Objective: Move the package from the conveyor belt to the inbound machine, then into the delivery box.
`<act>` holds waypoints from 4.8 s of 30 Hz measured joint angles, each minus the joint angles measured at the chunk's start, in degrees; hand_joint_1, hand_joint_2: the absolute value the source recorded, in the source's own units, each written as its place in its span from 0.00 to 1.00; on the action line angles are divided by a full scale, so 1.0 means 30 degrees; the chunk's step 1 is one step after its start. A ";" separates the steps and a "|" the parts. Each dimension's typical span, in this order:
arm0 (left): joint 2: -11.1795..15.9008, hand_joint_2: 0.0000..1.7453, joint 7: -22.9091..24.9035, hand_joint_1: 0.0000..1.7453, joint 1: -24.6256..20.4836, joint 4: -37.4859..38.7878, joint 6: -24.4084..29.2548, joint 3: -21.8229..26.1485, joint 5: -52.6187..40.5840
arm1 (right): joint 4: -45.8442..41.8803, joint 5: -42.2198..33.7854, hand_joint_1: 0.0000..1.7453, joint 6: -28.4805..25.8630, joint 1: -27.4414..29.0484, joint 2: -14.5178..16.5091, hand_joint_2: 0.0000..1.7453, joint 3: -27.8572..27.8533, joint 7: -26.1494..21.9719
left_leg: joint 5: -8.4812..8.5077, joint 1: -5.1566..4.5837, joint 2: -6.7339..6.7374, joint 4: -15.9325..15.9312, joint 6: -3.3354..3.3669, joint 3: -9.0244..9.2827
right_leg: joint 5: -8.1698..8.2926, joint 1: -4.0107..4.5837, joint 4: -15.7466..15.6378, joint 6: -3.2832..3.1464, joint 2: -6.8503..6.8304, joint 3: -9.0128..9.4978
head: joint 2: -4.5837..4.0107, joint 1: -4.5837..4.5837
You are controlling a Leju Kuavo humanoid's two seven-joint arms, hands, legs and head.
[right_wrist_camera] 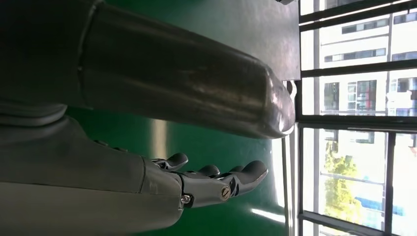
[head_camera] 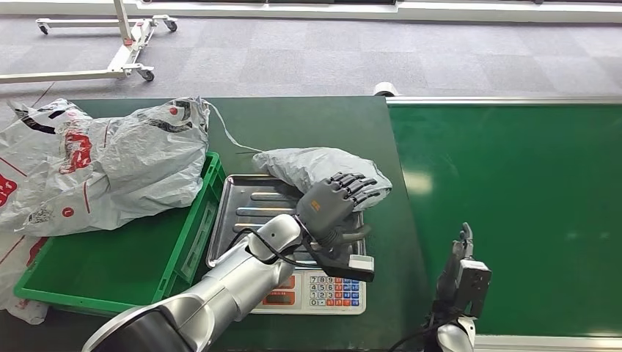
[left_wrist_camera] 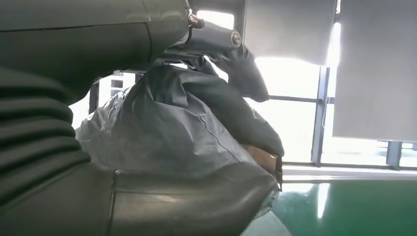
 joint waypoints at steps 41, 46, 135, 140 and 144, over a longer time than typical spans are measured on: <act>0.2090 0.00 0.3315 0.00 -0.0887 0.0850 -0.1166 -0.0825 -0.1656 | -0.4560 -0.0171 0.00 0.0377 0.2182 0.0710 0.00 0.0022 0.0395 | 0.0003 0.0002 0.0008 -0.0003 -0.0003 -0.0002 | -0.0001 0.0002 0.0001 -0.0001 0.0002 -0.0002 | 0.0000 -0.0002; 0.2652 1.00 0.4217 0.25 -0.0889 0.1071 -0.1392 -0.0972 -0.1822 | -0.4833 0.0078 0.00 0.0457 0.2347 0.0871 0.00 0.0005 0.0592 | 0.0004 0.0004 0.0011 -0.0005 -0.0004 0.0001 | -0.0002 0.0005 0.0001 -0.0002 0.0006 -0.0004 | 0.0000 -0.0004; 0.8345 0.00 -0.3372 0.00 1.5879 -2.7334 -0.0927 1.4031 0.9795 | -0.6383 -0.0159 0.00 0.1333 0.4173 0.2228 0.00 -0.3832 -0.0592 | -0.0182 0.0077 0.0223 -0.0018 -0.0142 0.0056 | -0.0121 0.0113 -0.0004 -0.0178 0.0172 -0.0038 | 0.0000 -0.0004; 0.7483 0.00 -0.3343 0.00 1.7607 -3.0246 0.2757 1.0511 0.9454 | -0.6387 -0.0288 0.00 0.1102 0.4145 0.2237 0.00 -0.3832 -0.0610 | -0.0192 0.0080 0.0196 -0.0019 -0.0140 0.0065 | -0.0158 0.0119 -0.0004 -0.0146 0.0152 -0.0009 | 0.0000 -0.0005; 0.6376 0.00 -0.3372 0.00 1.8057 -3.1712 0.3047 0.8694 0.8570 | -0.6387 -0.0373 0.00 0.1016 0.4070 0.2237 0.00 -0.3832 -0.0559 | -0.0198 0.0080 0.0174 -0.0020 -0.0134 0.0079 | -0.0166 0.0119 -0.0003 -0.0141 0.0139 0.0023 | 0.0000 0.0000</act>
